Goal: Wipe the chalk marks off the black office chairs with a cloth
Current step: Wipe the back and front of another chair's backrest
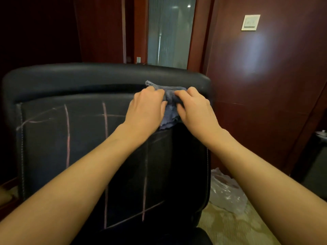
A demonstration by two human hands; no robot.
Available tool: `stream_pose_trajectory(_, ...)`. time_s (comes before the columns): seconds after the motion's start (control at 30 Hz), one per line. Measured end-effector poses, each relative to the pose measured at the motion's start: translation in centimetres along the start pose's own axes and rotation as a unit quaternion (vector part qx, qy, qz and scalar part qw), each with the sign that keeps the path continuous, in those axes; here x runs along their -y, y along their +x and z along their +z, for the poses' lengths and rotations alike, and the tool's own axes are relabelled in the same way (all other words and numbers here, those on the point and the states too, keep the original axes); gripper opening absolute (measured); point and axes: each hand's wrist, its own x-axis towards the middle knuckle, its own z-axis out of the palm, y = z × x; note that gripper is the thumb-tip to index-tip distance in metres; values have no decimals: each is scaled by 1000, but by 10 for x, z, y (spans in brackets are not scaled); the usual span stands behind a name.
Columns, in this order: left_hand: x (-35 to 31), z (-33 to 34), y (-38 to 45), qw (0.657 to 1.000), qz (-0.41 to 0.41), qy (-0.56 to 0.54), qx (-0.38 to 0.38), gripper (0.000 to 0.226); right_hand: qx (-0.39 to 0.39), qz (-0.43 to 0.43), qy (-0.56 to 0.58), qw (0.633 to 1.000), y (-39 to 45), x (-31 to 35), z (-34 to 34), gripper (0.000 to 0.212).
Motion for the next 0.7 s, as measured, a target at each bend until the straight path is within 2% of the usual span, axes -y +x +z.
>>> stream_pose_trajectory(0.17, -18, 5, -15, 996, -8, 77, 54, 26, 2, 14, -49, 999, -10, 5, 10, 16)
stream_pose_trajectory(0.27, -20, 10, -38, 994, 17, 72, 78, 25, 10, 4, -26, 1000, -38, 6, 13, 17)
stream_pose_trajectory(0.37, -11, 20, -72, 995, 63, 17, 78, 20, 44, -16, -10, 999, -74, 8, 13, 22)
stream_pose_trajectory(0.47, -7, 17, -75, 996, 74, -28, 43, 33, 50, -12, 18, 999, -74, 11, -2, 30)
stream_pose_trajectory(0.6, -14, -15, -27, 997, 47, -48, -45, 24, -36, 5, -17, 999, -21, 17, -30, 34)
stream_pose_trajectory(0.7, -16, -27, 8, 1000, -2, -6, -30, 21, 19, 15, -97, 995, 17, 17, -32, 32)
